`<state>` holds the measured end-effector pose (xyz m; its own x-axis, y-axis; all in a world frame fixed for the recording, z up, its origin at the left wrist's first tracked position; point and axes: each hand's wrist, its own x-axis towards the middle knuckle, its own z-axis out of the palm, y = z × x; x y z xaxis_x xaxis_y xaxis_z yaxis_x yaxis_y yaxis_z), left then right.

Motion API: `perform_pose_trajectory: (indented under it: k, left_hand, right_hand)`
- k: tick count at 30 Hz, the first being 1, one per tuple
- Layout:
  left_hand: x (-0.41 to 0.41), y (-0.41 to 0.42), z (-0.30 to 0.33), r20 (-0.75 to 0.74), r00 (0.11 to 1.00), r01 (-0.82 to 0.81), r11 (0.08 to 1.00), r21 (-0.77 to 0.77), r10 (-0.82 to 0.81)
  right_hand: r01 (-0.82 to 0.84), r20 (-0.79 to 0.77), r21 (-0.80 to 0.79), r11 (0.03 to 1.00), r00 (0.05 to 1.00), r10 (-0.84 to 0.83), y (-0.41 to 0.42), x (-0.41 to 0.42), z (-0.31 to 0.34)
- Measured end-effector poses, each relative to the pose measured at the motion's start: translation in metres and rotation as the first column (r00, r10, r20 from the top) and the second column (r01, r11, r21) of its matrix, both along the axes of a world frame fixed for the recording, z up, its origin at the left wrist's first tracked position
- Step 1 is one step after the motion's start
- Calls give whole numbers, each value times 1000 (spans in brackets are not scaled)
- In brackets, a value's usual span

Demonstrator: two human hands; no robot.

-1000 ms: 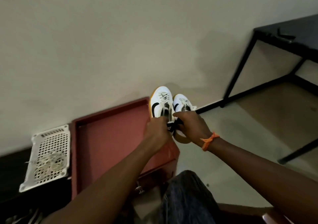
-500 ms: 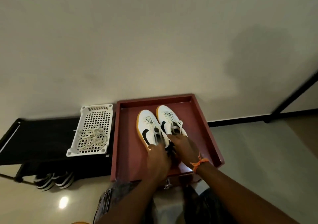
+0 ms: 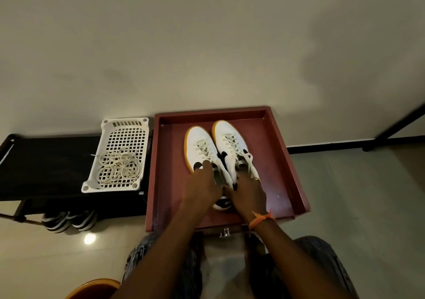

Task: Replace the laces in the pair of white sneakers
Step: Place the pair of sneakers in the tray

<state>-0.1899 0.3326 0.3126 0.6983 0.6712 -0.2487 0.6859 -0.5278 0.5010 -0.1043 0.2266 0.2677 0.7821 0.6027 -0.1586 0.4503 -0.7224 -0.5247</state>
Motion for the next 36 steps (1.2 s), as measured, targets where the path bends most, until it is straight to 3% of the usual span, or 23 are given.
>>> perform_pose_trajectory:
  k: [4,6,8,11,14,17,20,26,31,32,34,36]
  left_hand:
    - [33,36,8,-31,952,301,908,292,-305]
    - [47,51,1,-154,890,454,863,221,-429]
    - [55,65,-7,-254,833,530,842,105,-492]
    - [58,75,-18,-312,762,603,797,23,-567]
    - [56,79,-34,-301,745,639,766,68,-595]
    - [63,84,-40,-233,790,605,783,145,-567]
    - [77,84,-30,-169,815,577,804,141,-555]
    - [75,74,-26,-268,830,550,798,245,-489]
    - [59,48,-41,-321,858,486,835,256,-401]
    - [58,43,-43,-298,880,444,862,245,-369]
    - [55,38,-45,-259,917,371,886,278,-303]
    - [53,33,-42,-258,930,337,885,321,-261]
  right_hand:
    - [-81,-97,38,996,992,85,3,17,6]
    - [-207,-90,39,978,974,210,-6,35,15]
    - [-374,-63,-61,925,927,371,-17,61,16]
    - [-559,-71,-159,814,829,555,-23,100,11]
    - [-588,-22,-147,795,806,592,-17,119,15]
    - [-575,76,-224,787,794,603,-17,117,24]
    - [-506,142,-180,844,836,531,-25,112,23]
    - [-440,218,46,897,880,421,-19,140,20]
    - [-471,358,-12,882,821,444,-1,158,10]
    - [-414,384,37,909,846,370,-2,152,8]
    - [-129,340,233,964,939,44,-8,120,9]
    - [284,59,410,867,940,-336,-17,73,2]
